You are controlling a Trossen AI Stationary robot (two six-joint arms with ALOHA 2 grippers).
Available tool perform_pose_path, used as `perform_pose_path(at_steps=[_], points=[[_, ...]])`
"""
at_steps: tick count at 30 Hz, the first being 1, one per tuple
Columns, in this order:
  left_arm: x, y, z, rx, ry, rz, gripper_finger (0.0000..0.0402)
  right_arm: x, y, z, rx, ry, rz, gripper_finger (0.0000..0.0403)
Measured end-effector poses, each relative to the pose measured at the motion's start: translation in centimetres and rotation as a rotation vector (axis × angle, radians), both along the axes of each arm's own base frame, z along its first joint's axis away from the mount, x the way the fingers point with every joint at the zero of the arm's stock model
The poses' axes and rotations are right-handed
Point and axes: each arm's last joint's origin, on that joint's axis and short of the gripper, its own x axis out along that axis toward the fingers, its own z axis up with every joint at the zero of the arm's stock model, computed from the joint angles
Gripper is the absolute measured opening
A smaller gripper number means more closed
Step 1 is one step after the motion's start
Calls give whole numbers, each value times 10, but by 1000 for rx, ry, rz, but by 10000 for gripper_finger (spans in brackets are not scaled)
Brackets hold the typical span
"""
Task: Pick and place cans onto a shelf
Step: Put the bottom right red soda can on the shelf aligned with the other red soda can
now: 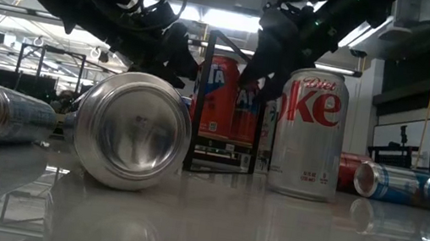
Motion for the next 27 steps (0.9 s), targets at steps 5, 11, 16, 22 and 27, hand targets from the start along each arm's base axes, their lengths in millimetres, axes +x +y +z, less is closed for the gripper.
perform_pose_path(at_steps=[5,11,16,22,27], points=[[0,0,0,0,1,1,387,1,1,1,32,-22,4,367],[0,-1,0,0,1,-2,387,4,0,2,16,-52,-11,367],[0,-2,-1,-1,7,-6,387,3,-2,2,-10,-45,-90,367],[1,-7,-1,2,18,-9,387,2,-2,1,-9,-38,-111,367],[1,-11,-2,7,23,-3,387,1,-3,0,-8,-34,-139,367]])
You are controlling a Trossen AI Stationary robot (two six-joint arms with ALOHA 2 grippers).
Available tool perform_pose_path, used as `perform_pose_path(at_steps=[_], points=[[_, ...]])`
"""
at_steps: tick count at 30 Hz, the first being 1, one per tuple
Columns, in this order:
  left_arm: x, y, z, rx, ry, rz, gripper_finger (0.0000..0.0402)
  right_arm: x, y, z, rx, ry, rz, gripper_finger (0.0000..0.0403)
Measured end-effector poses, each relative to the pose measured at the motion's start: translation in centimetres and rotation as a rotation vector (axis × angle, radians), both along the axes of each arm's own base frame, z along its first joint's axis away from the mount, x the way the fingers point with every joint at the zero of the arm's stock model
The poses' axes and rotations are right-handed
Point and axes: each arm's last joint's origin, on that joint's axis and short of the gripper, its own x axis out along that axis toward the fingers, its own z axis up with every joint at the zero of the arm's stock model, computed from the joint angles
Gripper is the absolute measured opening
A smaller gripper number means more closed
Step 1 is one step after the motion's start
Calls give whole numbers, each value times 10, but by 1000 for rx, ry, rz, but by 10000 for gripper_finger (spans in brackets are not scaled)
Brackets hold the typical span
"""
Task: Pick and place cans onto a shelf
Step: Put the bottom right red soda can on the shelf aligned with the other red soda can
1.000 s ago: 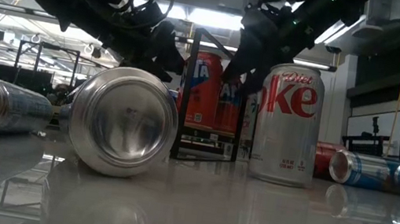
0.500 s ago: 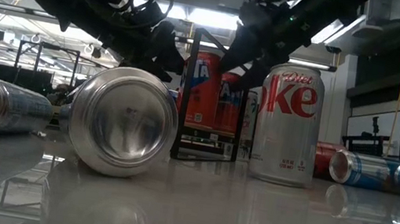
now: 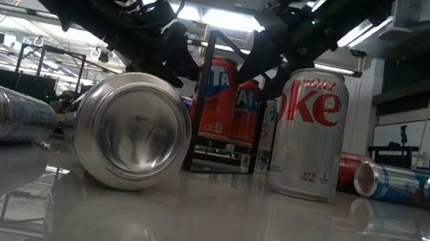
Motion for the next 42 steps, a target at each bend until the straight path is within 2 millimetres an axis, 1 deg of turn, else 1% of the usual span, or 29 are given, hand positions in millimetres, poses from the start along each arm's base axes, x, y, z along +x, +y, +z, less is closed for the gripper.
perform_pose_path(at_steps=[8,16,25,29,33,36,42], points=[[0,-7,-1,14,15,16,387,-4,-2,-2,-37,35,-77,367],[0,-9,-1,9,17,-6,387,-4,-6,-3,-119,39,-161,367],[0,-8,-2,20,27,1,387,-5,-6,-3,-129,46,-166,367],[-3,-8,7,77,26,0,387,-6,-6,-4,-115,60,-151,367],[-9,-7,20,84,-10,8,387,-6,-5,-4,-96,63,-129,367],[-15,-5,19,43,26,29,387,-6,-4,-5,-86,66,-118,367],[-23,-3,4,-121,129,43,387,-7,-3,-6,-59,85,-91,367]])
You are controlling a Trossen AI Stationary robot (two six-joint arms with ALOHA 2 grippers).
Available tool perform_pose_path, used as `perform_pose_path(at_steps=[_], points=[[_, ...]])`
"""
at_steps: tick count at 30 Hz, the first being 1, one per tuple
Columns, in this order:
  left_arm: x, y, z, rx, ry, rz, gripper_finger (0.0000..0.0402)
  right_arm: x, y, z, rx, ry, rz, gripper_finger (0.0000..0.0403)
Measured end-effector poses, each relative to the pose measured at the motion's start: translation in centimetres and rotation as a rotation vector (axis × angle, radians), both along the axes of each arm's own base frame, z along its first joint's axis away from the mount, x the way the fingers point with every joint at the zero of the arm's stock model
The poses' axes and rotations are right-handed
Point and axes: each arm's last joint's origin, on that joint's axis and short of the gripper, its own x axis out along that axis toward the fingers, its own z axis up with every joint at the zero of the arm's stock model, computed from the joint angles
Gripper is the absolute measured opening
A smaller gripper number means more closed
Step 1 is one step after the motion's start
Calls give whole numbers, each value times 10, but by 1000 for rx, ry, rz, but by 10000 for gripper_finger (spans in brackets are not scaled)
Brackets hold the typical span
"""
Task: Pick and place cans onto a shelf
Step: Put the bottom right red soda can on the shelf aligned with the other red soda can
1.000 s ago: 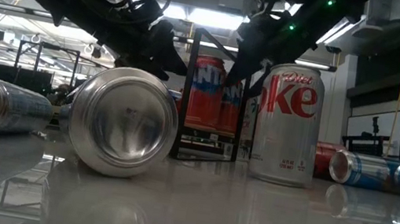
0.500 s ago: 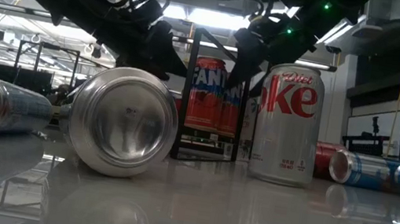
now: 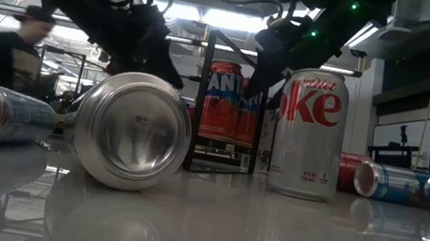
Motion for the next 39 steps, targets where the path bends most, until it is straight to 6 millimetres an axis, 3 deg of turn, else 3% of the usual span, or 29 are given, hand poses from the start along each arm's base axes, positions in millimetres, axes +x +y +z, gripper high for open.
perform_pose_path(at_steps=[14,24,36,39], points=[[-8,2,-19,-68,175,-9,387,-7,1,0,27,63,29,367],[-8,3,-23,-43,209,22,385,-21,2,28,35,-24,40,367],[-7,3,-23,-32,206,30,281,-51,4,75,57,-188,84,367],[-8,4,-21,-24,205,41,278,-53,4,84,7,-237,93,367]])
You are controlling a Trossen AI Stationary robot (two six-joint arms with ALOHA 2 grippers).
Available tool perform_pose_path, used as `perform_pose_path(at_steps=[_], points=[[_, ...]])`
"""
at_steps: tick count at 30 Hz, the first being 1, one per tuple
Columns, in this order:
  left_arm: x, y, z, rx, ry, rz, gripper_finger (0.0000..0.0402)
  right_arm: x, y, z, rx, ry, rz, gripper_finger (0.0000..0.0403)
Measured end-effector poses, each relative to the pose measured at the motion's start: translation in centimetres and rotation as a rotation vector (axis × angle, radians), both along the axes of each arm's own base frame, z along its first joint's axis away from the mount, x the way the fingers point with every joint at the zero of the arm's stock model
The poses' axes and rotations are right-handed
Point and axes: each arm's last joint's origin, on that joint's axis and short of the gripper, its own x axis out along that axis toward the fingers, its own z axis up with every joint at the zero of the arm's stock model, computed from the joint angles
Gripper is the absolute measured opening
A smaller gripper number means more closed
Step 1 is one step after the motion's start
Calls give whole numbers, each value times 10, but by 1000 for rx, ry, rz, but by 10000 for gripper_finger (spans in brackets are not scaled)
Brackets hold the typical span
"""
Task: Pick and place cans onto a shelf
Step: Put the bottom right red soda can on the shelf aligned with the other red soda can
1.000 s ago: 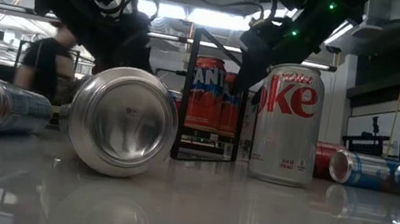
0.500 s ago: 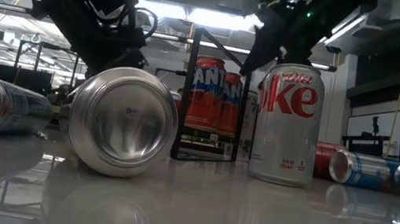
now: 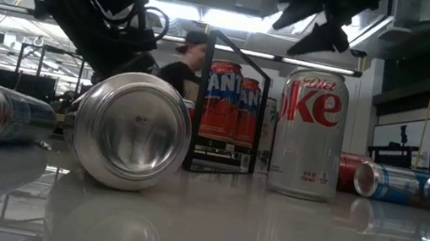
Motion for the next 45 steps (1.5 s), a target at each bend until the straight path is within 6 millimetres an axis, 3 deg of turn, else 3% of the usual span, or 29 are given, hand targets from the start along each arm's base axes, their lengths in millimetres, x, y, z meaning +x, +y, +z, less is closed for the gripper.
perform_pose_path(at_steps=[7,17,27,34,45], points=[[-7,1,8,34,2,39,278,6,-1,13,-143,-94,36,367],[-21,1,33,80,-86,102,280,11,-6,24,-187,-203,171,367],[-42,0,61,139,-181,155,282,14,-44,30,-170,-312,281,367],[-47,-2,75,170,-276,180,282,14,-72,36,-95,-444,128,367],[-39,-12,95,264,-430,138,283,28,-101,19,91,-530,21,367]])
